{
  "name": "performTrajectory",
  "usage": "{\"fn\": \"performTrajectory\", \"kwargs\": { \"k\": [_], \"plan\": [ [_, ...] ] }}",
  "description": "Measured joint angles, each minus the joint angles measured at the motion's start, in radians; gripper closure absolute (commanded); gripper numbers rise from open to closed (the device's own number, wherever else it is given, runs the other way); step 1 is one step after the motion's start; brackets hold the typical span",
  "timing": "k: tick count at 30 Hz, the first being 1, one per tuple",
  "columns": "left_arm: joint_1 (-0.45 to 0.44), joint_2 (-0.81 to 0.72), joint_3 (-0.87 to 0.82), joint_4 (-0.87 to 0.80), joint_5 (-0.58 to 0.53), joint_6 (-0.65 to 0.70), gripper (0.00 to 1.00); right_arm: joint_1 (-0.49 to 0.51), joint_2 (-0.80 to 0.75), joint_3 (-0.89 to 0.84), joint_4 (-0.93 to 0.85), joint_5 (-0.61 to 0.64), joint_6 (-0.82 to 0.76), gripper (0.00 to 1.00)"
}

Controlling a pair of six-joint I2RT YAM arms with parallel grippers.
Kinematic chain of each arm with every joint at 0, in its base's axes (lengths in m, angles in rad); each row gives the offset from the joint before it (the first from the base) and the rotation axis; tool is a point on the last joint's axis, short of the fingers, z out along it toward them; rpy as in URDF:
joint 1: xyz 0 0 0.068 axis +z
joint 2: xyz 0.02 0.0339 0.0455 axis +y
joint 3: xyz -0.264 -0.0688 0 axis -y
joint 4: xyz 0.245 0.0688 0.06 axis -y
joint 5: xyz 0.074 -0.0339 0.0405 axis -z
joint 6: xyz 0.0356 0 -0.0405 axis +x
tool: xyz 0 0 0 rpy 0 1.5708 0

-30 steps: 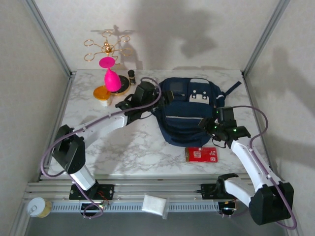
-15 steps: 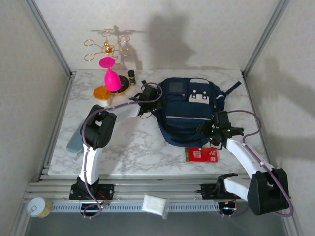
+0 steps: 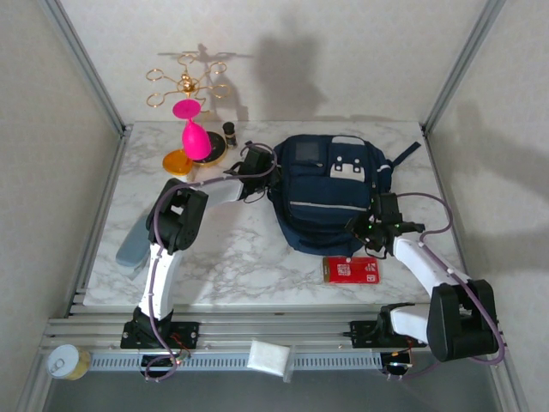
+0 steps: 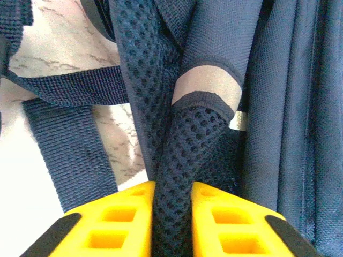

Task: Pack the student bag
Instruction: Zip the student bag at the center of the table.

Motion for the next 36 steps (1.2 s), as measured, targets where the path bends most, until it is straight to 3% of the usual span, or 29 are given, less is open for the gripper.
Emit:
{"fn": "performTrajectory", "kwargs": {
  "k": [2, 10, 17, 24, 31, 36],
  "plan": [
    [0.001, -0.003, -0.02, 0.031, 0.004, -0.01, 1.0, -0.021, 0.021, 0.0, 0.019, -0.007, -0.011, 0.67],
    [-0.005, -0.151, -0.264, 0.168, 0.027, -0.081, 1.0, -0.126, 0.188, 0.1, 0.068, -0.006, -0.076, 0.65],
    [-0.078, -0.264, -0.397, 0.197, -0.013, -0.179, 1.0, -0.176, 0.369, 0.296, 0.085, 0.037, -0.126, 0.43],
    [-0.108, -0.282, -0.431, 0.224, -0.047, -0.257, 1.0, -0.173, 0.249, 0.318, 0.011, 0.076, -0.175, 0.26],
    [-0.13, -0.282, -0.431, 0.238, -0.05, -0.301, 1.0, -0.086, 0.032, 0.313, -0.132, 0.08, -0.191, 0.27],
    [-0.15, -0.282, -0.433, 0.257, -0.049, -0.329, 1.0, 0.13, 0.007, 0.302, -0.155, 0.064, -0.173, 0.38]
  ]
}}
